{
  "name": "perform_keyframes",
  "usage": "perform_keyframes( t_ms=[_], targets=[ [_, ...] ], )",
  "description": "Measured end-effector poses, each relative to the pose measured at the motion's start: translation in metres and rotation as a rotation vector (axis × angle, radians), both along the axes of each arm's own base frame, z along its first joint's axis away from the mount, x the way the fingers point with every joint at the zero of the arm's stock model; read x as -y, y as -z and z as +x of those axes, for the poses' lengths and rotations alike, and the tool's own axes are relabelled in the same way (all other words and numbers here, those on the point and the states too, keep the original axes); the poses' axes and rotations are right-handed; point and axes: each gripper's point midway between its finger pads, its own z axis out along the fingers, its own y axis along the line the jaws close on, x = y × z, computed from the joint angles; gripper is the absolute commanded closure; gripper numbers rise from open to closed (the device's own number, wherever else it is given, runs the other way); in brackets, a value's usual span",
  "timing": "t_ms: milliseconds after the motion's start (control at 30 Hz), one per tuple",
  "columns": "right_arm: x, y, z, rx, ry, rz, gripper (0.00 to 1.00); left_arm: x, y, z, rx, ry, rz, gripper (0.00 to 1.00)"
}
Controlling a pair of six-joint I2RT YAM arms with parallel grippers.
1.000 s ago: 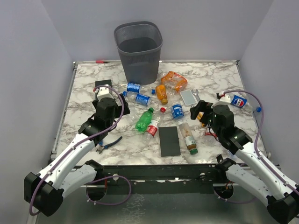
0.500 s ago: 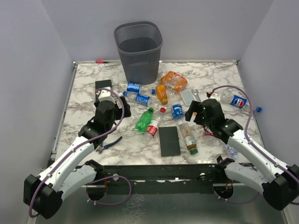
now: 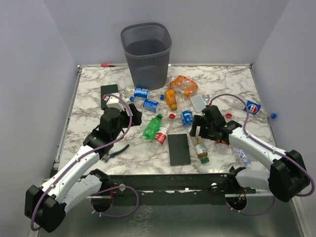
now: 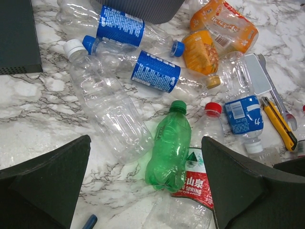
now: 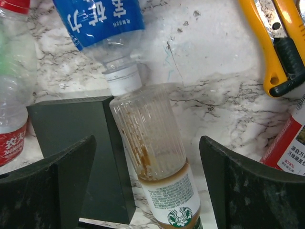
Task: Put the plastic bottles in the bin
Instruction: Pick up the plastic bottle at the center of the board.
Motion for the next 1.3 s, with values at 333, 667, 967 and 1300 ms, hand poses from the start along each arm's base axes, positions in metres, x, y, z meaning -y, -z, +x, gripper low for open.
perform_keyframes(
  t_ms=[333,667,967,1300],
  targets=[
    [0.005,0.015,-0.017,-0.096,-0.010,-0.034,0.19,0.006,-0.001,-0.001,0.001,0.031,-0.014,0.01],
    [0.001,0.033,-0.019,-0.151,-0.036,-0.044,0.32,0.008,-0.002,0.000,0.003,0.038,-0.018,0.01],
    [-0.001,0.036,-0.017,-0.150,-0.049,-0.042,0.57,0.008,-0.002,-0.001,0.006,0.039,-0.018,0.01],
    [-0.019,-0.098,0.002,0.162,-0.124,0.122,0.61,0.012,-0.017,-0.005,0.047,0.070,-0.052,0.01]
  ],
)
